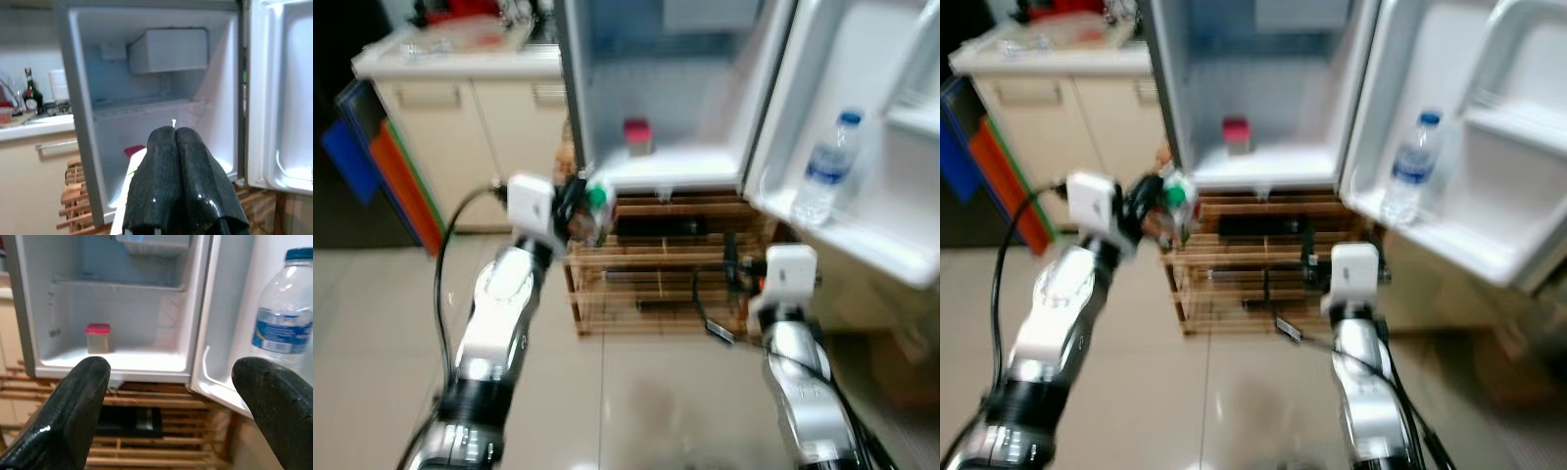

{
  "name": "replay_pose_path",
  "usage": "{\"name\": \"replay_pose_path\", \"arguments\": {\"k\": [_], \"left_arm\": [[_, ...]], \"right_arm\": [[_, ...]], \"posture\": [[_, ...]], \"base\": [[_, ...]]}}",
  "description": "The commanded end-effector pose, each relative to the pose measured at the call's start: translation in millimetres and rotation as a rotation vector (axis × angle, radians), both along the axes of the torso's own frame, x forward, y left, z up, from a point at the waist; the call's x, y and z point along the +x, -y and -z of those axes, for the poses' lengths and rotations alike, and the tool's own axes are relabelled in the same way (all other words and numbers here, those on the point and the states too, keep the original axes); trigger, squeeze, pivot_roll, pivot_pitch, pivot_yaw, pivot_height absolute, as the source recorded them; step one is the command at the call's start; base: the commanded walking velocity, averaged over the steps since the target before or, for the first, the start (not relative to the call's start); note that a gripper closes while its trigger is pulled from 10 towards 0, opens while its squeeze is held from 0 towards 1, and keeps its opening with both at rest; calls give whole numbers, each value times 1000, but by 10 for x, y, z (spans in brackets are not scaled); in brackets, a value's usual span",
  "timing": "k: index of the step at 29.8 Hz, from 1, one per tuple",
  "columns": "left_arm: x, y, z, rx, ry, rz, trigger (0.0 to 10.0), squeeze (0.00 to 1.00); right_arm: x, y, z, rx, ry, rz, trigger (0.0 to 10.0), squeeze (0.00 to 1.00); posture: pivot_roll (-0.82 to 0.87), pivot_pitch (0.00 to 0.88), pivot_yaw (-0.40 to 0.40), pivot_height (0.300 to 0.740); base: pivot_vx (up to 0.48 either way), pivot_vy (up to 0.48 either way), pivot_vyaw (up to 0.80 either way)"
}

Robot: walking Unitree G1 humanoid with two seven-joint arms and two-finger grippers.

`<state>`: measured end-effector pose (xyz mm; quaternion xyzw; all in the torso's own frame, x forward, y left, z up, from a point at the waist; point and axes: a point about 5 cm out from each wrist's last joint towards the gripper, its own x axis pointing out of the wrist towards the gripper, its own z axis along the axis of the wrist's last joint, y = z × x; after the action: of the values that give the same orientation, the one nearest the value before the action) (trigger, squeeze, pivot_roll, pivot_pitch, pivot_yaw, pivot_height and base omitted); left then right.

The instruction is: Restocking fridge

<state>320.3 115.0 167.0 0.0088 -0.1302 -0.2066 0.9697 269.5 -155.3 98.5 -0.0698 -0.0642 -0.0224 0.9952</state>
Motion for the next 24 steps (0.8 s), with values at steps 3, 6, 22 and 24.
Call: {"name": "replay_pose_path", "arguments": {"k": [3, 6, 22, 24], "left_arm": [[85, -5, -78, 43, 6, 7, 10000, 0], [114, 20, -129, 29, 12, 15, 10000, 0], [321, 194, -374, 86, 47, 86, 10000, 0], [336, 198, -393, 95, 53, 88, 10000, 0]], "right_arm": [[34, -35, -29, 7, 14, -6, 10000, 0], [45, -43, -24, 8, 8, -10, 10000, 0], [60, -81, 74, 19, -41, -34, 10000, 0], [61, -86, 79, 21, -44, -39, 10000, 0]], "posture": [[-115, 0, 41, 740], [-115, 0, 40, 740], [-124, 0, 49, 740], [-124, 0, 49, 740]], "base": [[480, 0, 0], [480, 0, 0], [480, 0, 0], [480, 0, 0]]}}
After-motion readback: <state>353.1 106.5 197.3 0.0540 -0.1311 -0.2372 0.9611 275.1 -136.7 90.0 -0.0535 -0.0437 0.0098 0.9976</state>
